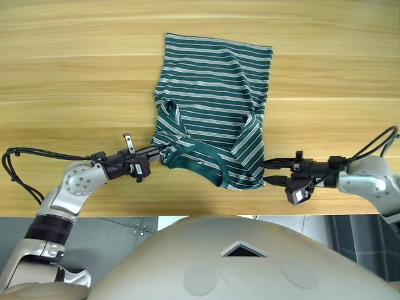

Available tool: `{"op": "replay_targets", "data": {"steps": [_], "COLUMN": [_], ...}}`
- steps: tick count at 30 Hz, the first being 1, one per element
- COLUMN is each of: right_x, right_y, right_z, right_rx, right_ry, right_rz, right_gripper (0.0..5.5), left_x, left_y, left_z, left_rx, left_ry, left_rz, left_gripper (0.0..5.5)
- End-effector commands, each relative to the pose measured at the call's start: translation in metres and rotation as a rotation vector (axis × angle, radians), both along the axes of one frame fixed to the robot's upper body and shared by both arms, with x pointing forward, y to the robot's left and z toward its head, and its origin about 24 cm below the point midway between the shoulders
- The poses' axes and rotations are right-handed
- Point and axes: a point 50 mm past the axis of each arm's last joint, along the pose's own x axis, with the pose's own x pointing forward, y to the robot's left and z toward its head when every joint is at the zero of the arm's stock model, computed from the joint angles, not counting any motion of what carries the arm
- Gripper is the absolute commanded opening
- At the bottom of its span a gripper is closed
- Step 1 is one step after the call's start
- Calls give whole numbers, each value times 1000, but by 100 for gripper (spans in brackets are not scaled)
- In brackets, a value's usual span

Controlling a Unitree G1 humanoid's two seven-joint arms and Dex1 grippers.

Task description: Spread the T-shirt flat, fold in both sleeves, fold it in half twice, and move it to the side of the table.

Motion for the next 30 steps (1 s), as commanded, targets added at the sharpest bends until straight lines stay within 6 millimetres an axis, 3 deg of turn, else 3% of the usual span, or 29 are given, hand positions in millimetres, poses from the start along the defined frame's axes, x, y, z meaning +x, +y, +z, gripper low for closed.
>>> {"op": "replay_targets", "data": {"steps": [1,4,10,24,30], "right_x": [-7,-12,-13,-10,-7], "right_y": [-14,-14,7,12,9], "right_z": [9,7,-8,-23,-24], "right_rx": [-30,-31,31,60,45], "right_ry": [-7,6,63,82,71], "right_rz": [-71,-82,-21,-31,-27], "right_gripper": [238,238,238,238,136], "left_x": [-2,1,4,5,6], "left_y": [3,4,2,3,4], "left_z": [-2,1,3,5,5], "left_rx": [37,44,47,53,56], "left_ry": [30,18,6,-3,-7], "left_rz": [-5,-6,-21,-34,-31], "left_gripper": [1,1,1,1,0]}}
